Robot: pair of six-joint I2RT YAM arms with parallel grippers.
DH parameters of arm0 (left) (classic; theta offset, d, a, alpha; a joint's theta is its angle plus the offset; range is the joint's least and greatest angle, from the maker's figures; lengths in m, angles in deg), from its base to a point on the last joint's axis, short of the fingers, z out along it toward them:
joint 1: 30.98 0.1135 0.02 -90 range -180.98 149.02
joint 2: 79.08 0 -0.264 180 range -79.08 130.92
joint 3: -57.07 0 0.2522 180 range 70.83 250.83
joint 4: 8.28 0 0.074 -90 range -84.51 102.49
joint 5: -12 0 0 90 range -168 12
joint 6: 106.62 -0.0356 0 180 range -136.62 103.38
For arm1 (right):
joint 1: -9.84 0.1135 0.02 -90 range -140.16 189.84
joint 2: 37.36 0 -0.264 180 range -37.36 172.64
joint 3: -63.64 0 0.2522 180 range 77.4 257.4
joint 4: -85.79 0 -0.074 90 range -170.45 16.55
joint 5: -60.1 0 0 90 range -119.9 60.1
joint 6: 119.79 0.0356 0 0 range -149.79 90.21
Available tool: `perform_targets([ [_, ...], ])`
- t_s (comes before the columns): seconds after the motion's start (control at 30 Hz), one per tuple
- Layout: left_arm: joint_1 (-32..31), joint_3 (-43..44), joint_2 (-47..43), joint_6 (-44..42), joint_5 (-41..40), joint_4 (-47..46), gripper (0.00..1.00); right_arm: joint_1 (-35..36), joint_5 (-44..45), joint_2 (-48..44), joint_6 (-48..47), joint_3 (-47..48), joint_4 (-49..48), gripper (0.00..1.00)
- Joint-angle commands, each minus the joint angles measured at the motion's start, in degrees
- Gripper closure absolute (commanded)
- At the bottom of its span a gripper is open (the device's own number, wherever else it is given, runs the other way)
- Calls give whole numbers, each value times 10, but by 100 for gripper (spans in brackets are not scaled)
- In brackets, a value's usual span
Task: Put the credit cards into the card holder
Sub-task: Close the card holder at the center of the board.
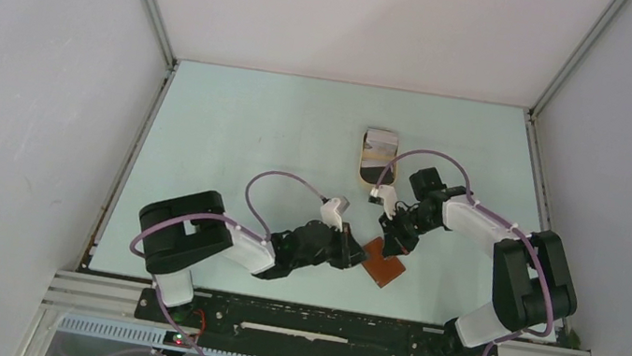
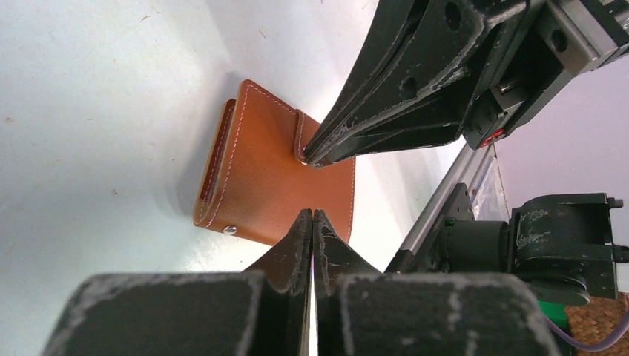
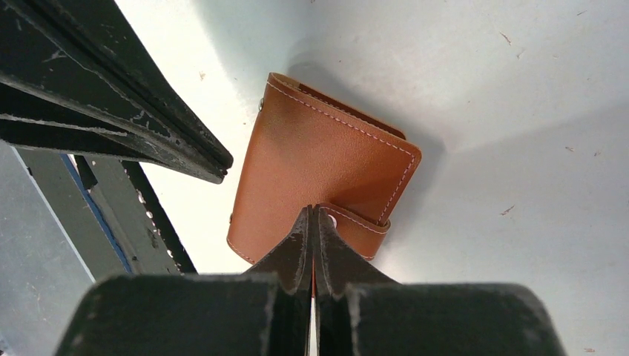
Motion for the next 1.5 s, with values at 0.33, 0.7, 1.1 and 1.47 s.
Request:
perform_targets([
  [0.33,-3,-26,-45,-25,-25,-22,97,2,76,13,-10,-19,28,100],
  [0.7,-3,-32,-54,-26,-26,-21,97,13,99,15,5,-20,34,100],
  [1.1,-5,-42,-67,-23,-32,-22,97,20,126,21,32,-21,36,100],
  [1.47,-11,-56,-91,-22,-43,-15,97,33,139,26,48,-18,45,100],
])
